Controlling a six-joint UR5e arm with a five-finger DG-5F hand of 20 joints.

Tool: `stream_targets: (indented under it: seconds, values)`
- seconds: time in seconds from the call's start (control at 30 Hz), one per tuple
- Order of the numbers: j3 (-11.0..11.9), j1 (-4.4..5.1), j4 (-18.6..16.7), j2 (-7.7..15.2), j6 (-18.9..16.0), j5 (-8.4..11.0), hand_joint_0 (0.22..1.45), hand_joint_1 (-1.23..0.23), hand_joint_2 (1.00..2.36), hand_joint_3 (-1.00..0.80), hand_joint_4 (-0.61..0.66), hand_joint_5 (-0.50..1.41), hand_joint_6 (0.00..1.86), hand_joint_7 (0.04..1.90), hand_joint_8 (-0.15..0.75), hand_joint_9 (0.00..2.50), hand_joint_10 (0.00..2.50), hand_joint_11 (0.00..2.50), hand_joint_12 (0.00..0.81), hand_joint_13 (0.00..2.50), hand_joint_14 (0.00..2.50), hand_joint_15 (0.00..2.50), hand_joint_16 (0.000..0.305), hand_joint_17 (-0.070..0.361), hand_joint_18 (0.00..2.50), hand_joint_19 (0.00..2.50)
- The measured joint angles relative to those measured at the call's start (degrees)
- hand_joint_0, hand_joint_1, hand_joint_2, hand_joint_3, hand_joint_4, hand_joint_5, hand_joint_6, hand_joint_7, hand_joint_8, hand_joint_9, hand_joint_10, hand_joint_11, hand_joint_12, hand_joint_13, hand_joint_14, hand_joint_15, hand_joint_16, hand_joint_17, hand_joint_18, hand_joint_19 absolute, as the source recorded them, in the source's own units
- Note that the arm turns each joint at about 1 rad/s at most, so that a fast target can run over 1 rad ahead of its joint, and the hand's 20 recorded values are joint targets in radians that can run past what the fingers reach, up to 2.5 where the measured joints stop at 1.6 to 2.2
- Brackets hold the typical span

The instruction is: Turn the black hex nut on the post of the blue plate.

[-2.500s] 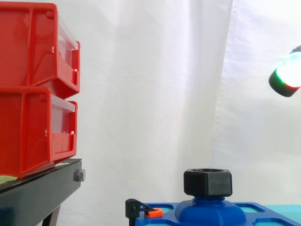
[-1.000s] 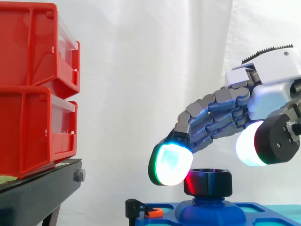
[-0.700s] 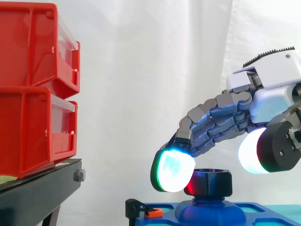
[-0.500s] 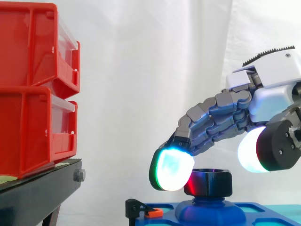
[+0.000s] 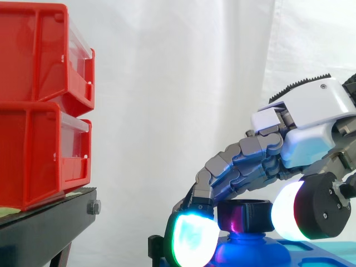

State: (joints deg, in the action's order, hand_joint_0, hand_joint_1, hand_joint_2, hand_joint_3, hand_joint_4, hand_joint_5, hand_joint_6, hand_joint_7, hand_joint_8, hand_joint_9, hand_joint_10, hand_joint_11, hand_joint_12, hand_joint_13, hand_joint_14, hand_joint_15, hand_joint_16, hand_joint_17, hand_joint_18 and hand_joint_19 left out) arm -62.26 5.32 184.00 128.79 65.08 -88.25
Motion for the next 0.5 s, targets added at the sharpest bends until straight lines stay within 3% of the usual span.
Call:
stream_targets:
  seconds: [0.5]
  values:
    - [2.4,0.09,2.0,0.1,1.3,-0.25,0.41,-0.55,1.00,-0.50,0.12,-0.23,0.50,0.72,0.180,0.23,0.00,0.00,0.309,0.04,0.00,0.04,0.045,0.101,0.00,0.06]
